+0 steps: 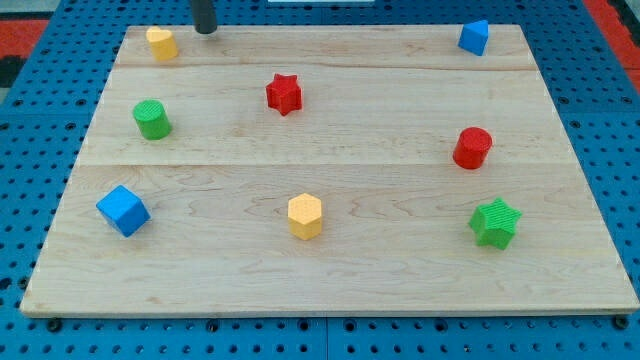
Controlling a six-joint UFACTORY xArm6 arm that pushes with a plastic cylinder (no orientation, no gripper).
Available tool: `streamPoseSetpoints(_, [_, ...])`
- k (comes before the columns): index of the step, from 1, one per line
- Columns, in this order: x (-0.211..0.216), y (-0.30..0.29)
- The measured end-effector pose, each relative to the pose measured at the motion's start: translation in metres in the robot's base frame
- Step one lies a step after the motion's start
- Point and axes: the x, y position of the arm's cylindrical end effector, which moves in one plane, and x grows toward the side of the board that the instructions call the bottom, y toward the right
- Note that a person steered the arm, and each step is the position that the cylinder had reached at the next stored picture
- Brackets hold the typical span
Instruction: Move the blue triangle closer to the yellow heart
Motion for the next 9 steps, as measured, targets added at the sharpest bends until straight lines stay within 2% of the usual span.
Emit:
streamPoseSetpoints(1, [0.0,0.033])
streamPoseSetpoints(2, [0.016,0.149])
streamPoseSetpoints(4, [0.094,0.384])
streamPoseSetpoints(5, [0.044,0.461])
streamPoseSetpoints(6, [0.002,0.434])
streamPoseSetpoints(7, [0.008,0.326])
streamPoseSetpoints(8, [0.003,0.315])
streamPoseSetpoints(9, [0.001,0.347])
